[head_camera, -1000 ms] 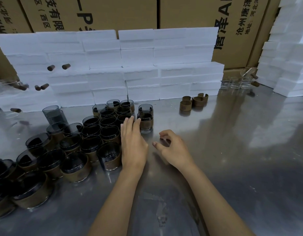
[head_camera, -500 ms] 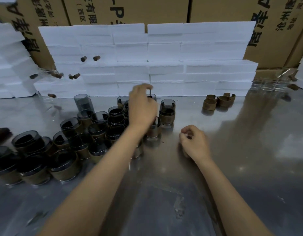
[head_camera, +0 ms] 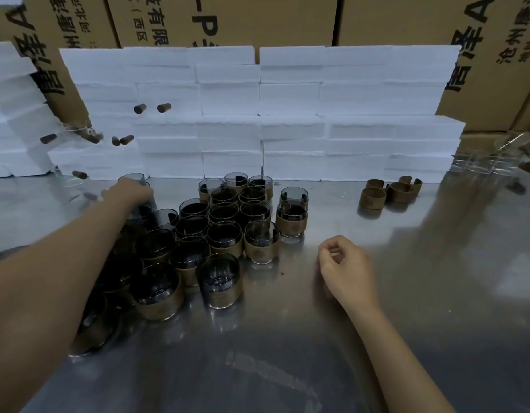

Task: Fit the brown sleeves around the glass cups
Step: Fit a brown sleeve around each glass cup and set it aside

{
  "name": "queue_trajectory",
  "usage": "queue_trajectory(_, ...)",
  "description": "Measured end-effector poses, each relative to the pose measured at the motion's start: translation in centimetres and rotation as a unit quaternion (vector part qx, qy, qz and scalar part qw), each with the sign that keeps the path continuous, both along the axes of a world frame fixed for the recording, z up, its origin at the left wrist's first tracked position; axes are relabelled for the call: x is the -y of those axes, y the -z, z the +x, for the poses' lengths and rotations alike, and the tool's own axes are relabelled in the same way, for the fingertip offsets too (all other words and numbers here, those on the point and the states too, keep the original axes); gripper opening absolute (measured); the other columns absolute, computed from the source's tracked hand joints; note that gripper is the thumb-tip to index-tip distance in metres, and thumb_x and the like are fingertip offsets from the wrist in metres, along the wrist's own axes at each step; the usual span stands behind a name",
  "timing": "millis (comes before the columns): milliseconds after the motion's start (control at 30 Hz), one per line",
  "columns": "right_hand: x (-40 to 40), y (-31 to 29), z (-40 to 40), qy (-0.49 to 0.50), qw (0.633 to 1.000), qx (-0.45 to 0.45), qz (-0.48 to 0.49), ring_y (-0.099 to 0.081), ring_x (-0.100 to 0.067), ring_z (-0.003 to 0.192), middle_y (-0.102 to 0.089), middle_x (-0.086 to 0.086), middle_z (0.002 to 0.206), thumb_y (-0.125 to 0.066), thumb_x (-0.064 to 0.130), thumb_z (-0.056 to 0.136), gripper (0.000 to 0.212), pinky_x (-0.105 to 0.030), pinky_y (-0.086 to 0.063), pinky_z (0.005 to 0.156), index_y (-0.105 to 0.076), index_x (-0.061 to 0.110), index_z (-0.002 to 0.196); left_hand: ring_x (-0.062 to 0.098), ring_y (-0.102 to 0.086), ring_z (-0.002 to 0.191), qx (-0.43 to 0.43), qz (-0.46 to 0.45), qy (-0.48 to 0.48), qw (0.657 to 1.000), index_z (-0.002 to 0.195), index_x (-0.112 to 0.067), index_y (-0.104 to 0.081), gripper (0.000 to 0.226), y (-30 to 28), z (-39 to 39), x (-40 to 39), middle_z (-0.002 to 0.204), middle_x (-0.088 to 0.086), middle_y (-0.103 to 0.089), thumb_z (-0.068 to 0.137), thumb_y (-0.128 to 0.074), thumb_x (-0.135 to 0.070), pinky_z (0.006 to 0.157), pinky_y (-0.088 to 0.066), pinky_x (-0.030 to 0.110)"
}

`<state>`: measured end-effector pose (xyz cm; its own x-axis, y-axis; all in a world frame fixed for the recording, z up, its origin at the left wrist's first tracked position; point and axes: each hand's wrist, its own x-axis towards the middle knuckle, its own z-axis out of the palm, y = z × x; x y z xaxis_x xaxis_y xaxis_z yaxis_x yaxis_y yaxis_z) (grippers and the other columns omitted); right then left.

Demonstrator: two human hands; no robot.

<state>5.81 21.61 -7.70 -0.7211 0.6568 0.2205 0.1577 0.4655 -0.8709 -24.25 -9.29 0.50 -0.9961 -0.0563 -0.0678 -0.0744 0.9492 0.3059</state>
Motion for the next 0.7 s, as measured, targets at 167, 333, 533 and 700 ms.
queue_trajectory(167,-0.3,0.3,-0.1,0.001,1.000,0.001,-0.009,-0.065,-0.029,0.089,-0.071,0.000,0.075,-0.057,0.014,0.090,0.018,-0.045,-0.056,0.080,-0.064,0.025,0.077,0.040,-0.058,0.118,-0.065,0.070,-0.010,0.995,0.110,-0.003,-0.070,0.025,0.7,1.2,-0.7,0.127,0.022,-0.061,0.092,-0.070,-0.020,0.098,-0.046,0.042)
queue_trajectory(333,-0.1,0.1,0.1,0.007,1.000,-0.001,-0.002,-0.065,-0.025,0.085,-0.070,0.000,0.075,-0.058,0.015,0.091,0.019,-0.040,-0.055,0.077,-0.064,0.025,0.076,0.043,-0.059,0.111,-0.169,0.145,-0.032,0.974,0.105,-0.002,-0.067,0.020,-0.7,3.7,-2.4,0.126,0.026,-0.056,0.091,-0.060,-0.015,0.099,-0.048,0.043)
queue_trajectory(533,-0.2,-0.3,0.3,-0.005,1.000,0.010,-0.029,-0.067,-0.027,0.073,-0.070,0.000,0.074,-0.058,0.017,0.091,0.020,-0.038,-0.056,0.072,-0.066,0.025,0.075,0.025,-0.053,0.093,-0.242,0.349,0.048,0.904,0.109,-0.014,-0.048,0.042,-5.3,9.1,-8.2,0.129,0.020,-0.054,0.085,-0.080,-0.028,0.078,-0.046,0.031)
queue_trajectory(700,-0.8,-1.2,0.9,-0.016,0.993,-0.033,-0.113,-0.070,-0.012,0.082,-0.075,0.004,0.082,-0.065,0.030,0.097,0.016,-0.037,-0.057,0.085,-0.068,0.023,0.083,0.020,-0.064,0.097,-0.078,0.588,0.101,0.799,0.129,-0.016,-0.039,0.064,-6.6,16.8,-13.9,0.115,0.006,-0.056,0.084,-0.084,-0.024,0.079,-0.057,0.031)
